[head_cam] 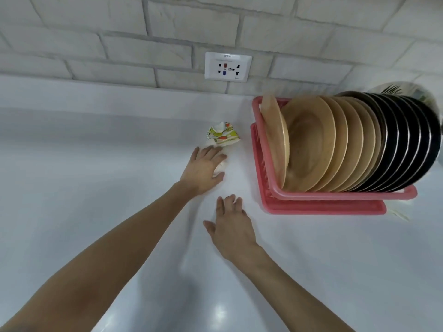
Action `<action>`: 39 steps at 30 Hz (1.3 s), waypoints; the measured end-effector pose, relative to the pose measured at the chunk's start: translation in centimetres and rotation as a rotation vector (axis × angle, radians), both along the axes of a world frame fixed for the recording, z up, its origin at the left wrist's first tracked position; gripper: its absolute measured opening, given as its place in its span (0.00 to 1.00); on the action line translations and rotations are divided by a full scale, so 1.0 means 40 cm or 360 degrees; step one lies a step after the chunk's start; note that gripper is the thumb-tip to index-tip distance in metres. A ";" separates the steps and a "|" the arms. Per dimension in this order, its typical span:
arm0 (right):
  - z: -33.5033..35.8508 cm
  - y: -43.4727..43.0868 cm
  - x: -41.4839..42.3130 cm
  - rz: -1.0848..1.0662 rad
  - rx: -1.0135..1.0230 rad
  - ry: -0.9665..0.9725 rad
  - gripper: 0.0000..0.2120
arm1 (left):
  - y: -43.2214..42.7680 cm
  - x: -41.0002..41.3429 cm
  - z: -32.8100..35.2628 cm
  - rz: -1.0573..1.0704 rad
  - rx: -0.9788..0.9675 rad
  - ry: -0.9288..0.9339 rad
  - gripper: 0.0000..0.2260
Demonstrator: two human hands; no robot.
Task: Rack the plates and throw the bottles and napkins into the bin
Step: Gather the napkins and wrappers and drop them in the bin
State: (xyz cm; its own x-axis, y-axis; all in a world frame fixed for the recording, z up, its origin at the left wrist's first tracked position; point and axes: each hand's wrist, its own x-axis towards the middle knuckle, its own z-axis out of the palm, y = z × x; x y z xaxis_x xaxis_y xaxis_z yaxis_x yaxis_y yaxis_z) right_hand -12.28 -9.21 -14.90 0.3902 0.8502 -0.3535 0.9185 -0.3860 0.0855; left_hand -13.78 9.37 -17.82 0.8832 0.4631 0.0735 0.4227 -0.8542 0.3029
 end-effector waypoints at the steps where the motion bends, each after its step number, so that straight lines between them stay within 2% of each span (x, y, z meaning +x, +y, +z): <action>1: 0.003 0.001 0.000 -0.0002 -0.0014 0.0018 0.35 | -0.004 -0.025 -0.009 0.0004 0.0004 -0.0071 0.22; 4: 0.022 -0.001 0.006 -0.0014 0.0002 0.0121 0.34 | -0.016 -0.114 -0.028 0.0063 -0.0068 -0.0266 0.23; 7: 0.062 0.031 0.059 -0.0089 0.0136 0.0305 0.26 | -0.037 -0.176 -0.043 0.0199 -0.0141 -0.0389 0.22; 10: 0.095 0.129 0.124 -0.0198 0.0455 0.0410 0.19 | -0.050 -0.186 -0.057 0.0328 -0.0145 -0.0441 0.23; 13: 0.094 0.259 0.158 -0.0198 0.0734 0.0344 0.24 | -0.050 -0.185 -0.060 0.0363 -0.0157 -0.0432 0.24; 15: 0.082 0.346 0.174 -0.0274 0.0778 0.0296 0.29 | -0.049 -0.182 -0.064 0.0367 -0.0122 -0.0371 0.25; 18: 0.038 0.459 0.214 -0.0476 0.0610 0.0314 0.36 | -0.050 -0.173 -0.062 0.0402 -0.0115 -0.0229 0.30; 20: -0.006 0.502 0.243 -0.0551 0.0508 0.0310 0.38 | -0.044 -0.166 -0.067 0.0431 -0.0141 -0.0171 0.32; 24: -0.078 0.502 0.272 -0.0397 0.0484 0.0102 0.33 | -0.045 -0.159 -0.067 0.0443 -0.0144 -0.0118 0.31; 29: -0.100 0.465 0.269 -0.0221 0.0798 -0.0053 0.23 | -0.046 -0.161 -0.065 0.0439 -0.0164 -0.0153 0.29; 33: -0.072 0.425 0.200 -0.0153 0.0790 -0.0090 0.23 | -0.038 -0.169 -0.061 0.0430 -0.0186 -0.0170 0.27; 39: -0.028 0.252 0.102 -0.0108 0.0887 0.0262 0.25 | -0.036 -0.183 -0.044 0.0394 -0.0234 -0.0369 0.17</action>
